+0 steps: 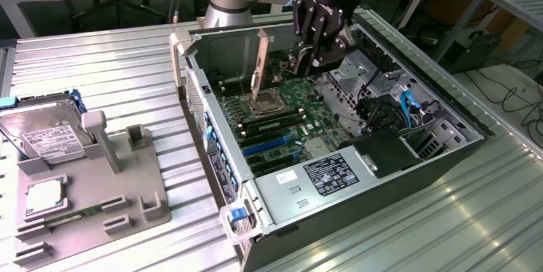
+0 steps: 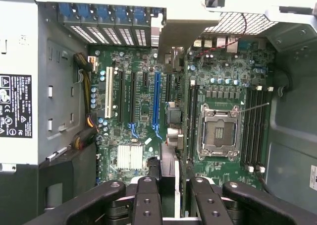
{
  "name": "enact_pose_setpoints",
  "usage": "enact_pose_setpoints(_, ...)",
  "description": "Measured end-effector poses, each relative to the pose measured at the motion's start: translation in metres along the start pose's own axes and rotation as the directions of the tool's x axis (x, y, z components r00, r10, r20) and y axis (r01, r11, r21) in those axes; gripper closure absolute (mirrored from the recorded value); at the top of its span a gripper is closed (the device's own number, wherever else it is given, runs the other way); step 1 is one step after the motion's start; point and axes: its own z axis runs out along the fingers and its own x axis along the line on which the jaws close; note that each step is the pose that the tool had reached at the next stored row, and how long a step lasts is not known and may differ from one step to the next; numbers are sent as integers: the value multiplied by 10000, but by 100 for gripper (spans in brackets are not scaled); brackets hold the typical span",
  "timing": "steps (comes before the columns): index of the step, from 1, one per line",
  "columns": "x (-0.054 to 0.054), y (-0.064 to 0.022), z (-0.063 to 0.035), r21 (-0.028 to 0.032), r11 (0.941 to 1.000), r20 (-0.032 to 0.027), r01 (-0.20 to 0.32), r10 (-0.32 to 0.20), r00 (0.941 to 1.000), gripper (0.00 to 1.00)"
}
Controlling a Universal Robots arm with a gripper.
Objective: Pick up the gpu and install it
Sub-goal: 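Insert the gpu into the slot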
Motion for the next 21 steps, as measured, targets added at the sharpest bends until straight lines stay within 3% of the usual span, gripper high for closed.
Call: enact_pose_setpoints(21, 1, -1, 94, -1, 10000, 0, 56, -56, 10000, 72)
